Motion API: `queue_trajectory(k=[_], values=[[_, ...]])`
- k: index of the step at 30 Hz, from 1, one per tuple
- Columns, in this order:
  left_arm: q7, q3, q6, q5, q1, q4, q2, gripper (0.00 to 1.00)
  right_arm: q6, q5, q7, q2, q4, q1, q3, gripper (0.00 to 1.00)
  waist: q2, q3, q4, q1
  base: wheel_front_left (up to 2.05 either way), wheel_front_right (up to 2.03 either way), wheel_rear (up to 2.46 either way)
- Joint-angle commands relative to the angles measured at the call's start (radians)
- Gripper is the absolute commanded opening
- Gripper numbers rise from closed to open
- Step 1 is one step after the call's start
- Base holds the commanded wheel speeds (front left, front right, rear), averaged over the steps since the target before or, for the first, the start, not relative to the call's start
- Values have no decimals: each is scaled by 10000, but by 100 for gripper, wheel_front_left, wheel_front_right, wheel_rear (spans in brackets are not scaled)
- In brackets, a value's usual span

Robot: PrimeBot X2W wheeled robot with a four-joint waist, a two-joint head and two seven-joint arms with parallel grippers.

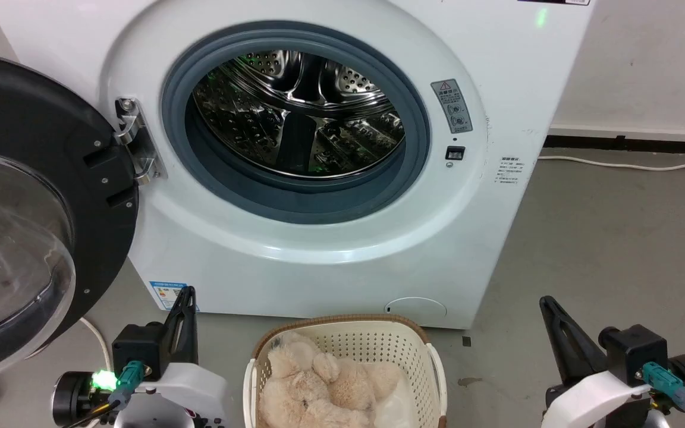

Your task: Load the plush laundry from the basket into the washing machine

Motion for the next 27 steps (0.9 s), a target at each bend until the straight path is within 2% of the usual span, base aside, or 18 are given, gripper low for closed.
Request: queue_trajectory(k=[1,27], values=[[3,18,-43,16,181,-41,-1,0,6,-76,3,-18,16,-116,-5,0,0,0,0,0,0,0,0],[3,18,-43,16,181,-41,-1,0,6,-76,3,-18,16,-116,-5,0,0,0,0,0,0,0,0]])
